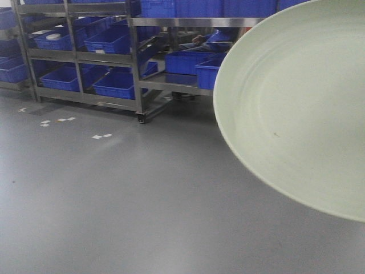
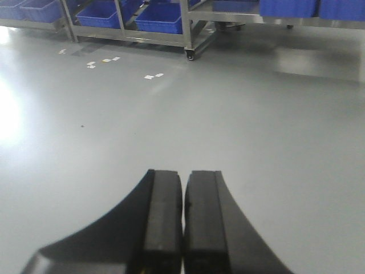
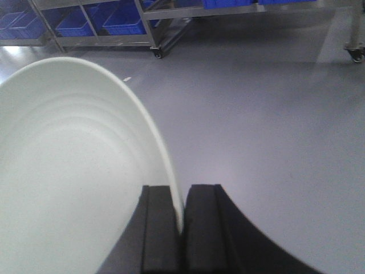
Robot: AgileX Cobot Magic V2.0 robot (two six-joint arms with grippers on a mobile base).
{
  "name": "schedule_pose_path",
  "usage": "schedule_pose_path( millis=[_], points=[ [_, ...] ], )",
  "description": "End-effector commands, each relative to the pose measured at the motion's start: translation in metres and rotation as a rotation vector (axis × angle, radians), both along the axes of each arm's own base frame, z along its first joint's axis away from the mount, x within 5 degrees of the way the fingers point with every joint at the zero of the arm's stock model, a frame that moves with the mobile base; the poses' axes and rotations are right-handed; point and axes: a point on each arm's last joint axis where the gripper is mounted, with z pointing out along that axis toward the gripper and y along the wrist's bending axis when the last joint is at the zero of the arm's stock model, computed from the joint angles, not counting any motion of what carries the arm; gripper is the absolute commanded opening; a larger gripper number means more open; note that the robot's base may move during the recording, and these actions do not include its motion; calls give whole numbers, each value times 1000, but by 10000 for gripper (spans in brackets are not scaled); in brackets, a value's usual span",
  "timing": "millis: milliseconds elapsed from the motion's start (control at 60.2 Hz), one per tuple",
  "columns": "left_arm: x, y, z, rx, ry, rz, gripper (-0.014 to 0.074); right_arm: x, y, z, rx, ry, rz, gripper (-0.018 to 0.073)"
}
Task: Place green plate on second shelf with right arm
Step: 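Turn and drive the base toward the shelving rack of blue bins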
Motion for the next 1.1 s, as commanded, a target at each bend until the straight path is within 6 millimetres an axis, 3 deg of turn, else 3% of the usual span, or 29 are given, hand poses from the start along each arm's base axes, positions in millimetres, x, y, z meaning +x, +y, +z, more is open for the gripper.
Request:
schedule_pose_path(
  millis=[0, 1079],
  points=[
    [1, 0, -6, 3, -54, -5, 124, 3, -2, 21, 21, -143, -26, 56],
    [1, 0, -6, 3, -54, -5, 124, 3, -2, 21, 21, -143, -26, 56]
  ],
)
